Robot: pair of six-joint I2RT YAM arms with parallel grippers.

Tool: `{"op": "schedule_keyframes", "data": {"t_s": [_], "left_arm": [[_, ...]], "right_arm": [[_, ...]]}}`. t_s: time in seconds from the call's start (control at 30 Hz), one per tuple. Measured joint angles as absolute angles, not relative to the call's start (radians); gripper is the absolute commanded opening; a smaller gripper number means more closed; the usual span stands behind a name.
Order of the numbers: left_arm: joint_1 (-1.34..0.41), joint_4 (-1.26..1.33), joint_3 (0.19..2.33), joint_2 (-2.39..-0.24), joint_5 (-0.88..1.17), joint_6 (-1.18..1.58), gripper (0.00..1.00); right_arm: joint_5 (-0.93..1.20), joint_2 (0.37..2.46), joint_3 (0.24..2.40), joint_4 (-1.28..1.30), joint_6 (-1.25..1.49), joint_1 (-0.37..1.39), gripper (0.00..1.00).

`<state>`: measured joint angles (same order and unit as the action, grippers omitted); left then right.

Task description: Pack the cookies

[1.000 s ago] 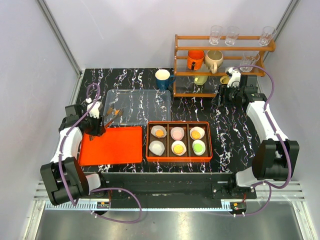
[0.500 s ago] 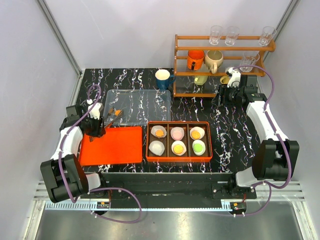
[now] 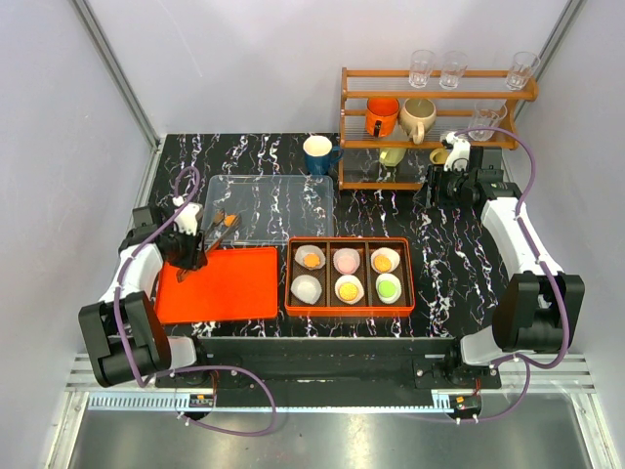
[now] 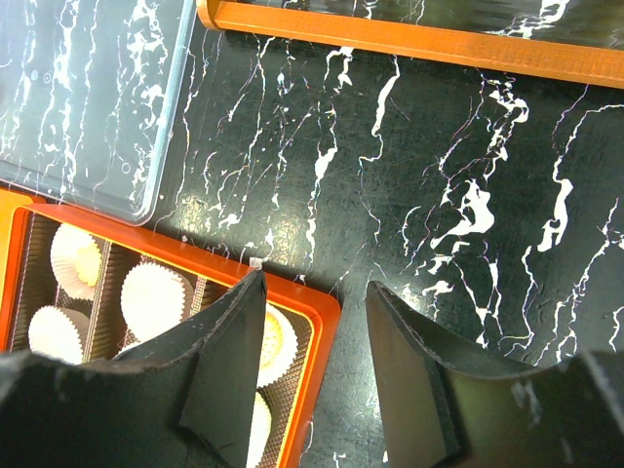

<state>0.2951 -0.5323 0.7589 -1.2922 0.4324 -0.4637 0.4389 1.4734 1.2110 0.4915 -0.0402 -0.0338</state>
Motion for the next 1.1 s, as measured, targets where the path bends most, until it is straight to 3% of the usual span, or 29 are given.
{"op": "schedule_keyframes", "data": {"t_s": [0.3, 0.7, 1.1], "left_arm": [[0.286, -0.543, 0.764, -1.306, 0.428, -0.467, 0.40], [0.275, -0.544, 0.765, -1.306, 0.416, -0.475, 0.25], [0.271, -0.569, 0.773, -1.293, 0.418, -0.487, 0.19]], "right_arm": [[0.439, 1.473, 1.211, 0.491, -0.040, -0.034, 0.54], [0.439, 1.473, 1.211, 0.492, -0.040, -0.034, 0.54], [0.439, 1.473, 1.211, 0.492, -0.040, -0.034, 0.54]]}}
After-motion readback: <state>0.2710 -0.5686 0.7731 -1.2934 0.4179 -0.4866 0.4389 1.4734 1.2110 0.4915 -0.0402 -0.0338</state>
